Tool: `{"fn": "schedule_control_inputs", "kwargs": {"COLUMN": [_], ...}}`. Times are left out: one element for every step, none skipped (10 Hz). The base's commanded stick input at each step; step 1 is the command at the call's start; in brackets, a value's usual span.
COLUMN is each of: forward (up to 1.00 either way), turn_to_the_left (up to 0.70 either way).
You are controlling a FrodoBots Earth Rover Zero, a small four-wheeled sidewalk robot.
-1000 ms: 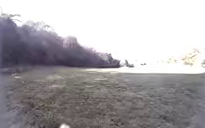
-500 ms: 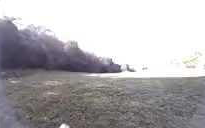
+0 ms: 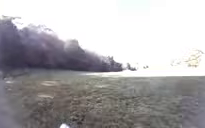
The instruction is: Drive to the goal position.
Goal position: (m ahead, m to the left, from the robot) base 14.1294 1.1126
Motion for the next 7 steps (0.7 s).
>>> {"fn": "schedule_control_inputs", "kwargs": {"forward": [0.70, 0.70, 0.70, 0.70, 0.70, 0.70, 0.70], "turn_to_the_left": [0.00, 0.00, 0.00, 0.00, 0.00, 0.00, 0.00]}}
